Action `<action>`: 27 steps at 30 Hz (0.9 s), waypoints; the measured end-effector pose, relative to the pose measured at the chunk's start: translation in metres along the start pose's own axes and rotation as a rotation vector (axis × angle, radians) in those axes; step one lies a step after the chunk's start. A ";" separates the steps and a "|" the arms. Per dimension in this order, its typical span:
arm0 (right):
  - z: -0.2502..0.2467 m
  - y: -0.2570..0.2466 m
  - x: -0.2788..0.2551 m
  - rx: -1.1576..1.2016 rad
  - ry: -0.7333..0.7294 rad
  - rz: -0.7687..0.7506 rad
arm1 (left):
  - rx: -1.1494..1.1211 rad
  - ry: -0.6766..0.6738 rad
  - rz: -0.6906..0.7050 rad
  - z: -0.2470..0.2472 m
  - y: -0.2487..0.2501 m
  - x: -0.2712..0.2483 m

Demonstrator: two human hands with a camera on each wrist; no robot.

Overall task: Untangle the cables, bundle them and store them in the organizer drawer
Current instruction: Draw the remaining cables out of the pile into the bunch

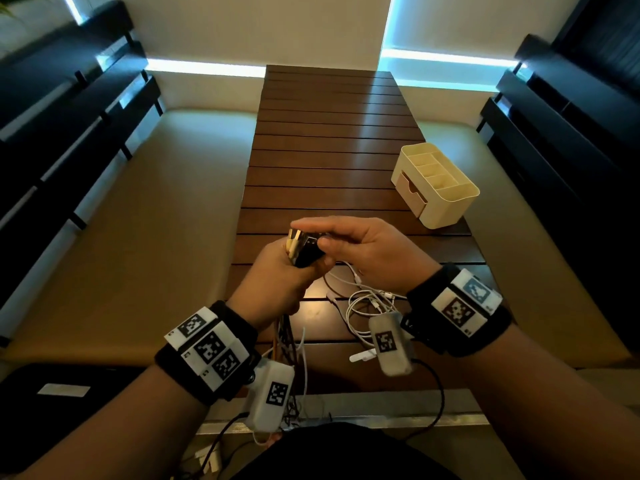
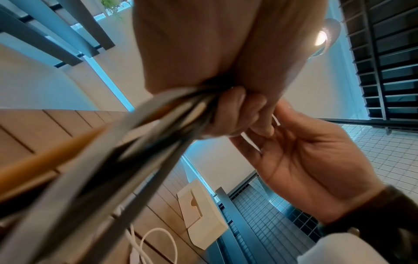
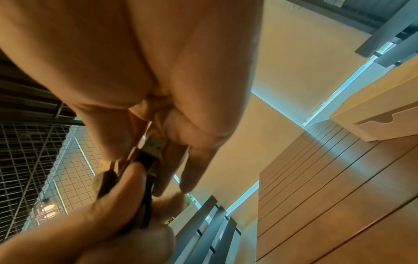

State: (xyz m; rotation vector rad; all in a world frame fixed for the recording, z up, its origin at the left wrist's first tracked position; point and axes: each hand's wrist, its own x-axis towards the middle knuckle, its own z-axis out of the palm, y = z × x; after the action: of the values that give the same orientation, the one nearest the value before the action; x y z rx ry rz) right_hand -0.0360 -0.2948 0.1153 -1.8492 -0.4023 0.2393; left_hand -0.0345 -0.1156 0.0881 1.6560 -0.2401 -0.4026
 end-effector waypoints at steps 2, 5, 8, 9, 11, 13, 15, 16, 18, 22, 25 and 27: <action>-0.004 0.002 0.000 0.016 -0.009 -0.015 | 0.001 0.034 0.002 0.000 -0.003 0.000; -0.015 0.020 -0.001 0.058 0.113 0.033 | -0.035 0.084 -0.032 -0.003 -0.006 0.001; -0.024 0.059 -0.010 -0.186 0.250 0.262 | -0.097 0.082 -0.075 -0.010 -0.010 0.002; -0.023 0.076 -0.014 -0.295 0.212 0.356 | -0.096 0.076 -0.078 -0.012 -0.012 0.002; -0.015 0.110 -0.024 -0.418 0.077 0.494 | -0.095 0.071 -0.082 -0.013 -0.013 0.001; -0.005 0.135 -0.030 -0.565 -0.050 0.550 | -0.100 0.066 -0.087 -0.013 -0.014 0.002; 0.002 0.157 -0.032 -0.758 -0.136 0.554 | -0.099 0.054 -0.083 -0.012 -0.013 0.003; 0.004 0.165 -0.033 -0.836 -0.141 0.535 | -0.099 0.048 -0.081 -0.011 -0.013 0.003; 0.007 0.175 -0.032 -0.963 -0.100 0.477 | -0.104 0.042 -0.082 -0.011 -0.012 0.003; 0.000 0.177 -0.030 -0.964 -0.026 0.384 | -0.104 0.041 -0.078 -0.014 -0.011 0.002; -0.014 0.157 -0.026 -0.744 0.191 0.309 | -0.117 0.045 -0.081 -0.017 -0.011 0.000; -0.025 0.132 -0.022 -0.521 0.414 0.275 | -0.133 0.044 -0.082 -0.020 -0.011 0.000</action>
State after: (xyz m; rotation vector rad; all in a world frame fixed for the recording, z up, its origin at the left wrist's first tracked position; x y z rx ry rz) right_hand -0.0270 -0.3618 -0.0034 -2.4000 0.0946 -0.0787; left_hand -0.0274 -0.0963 0.0788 1.5450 -0.1108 -0.4346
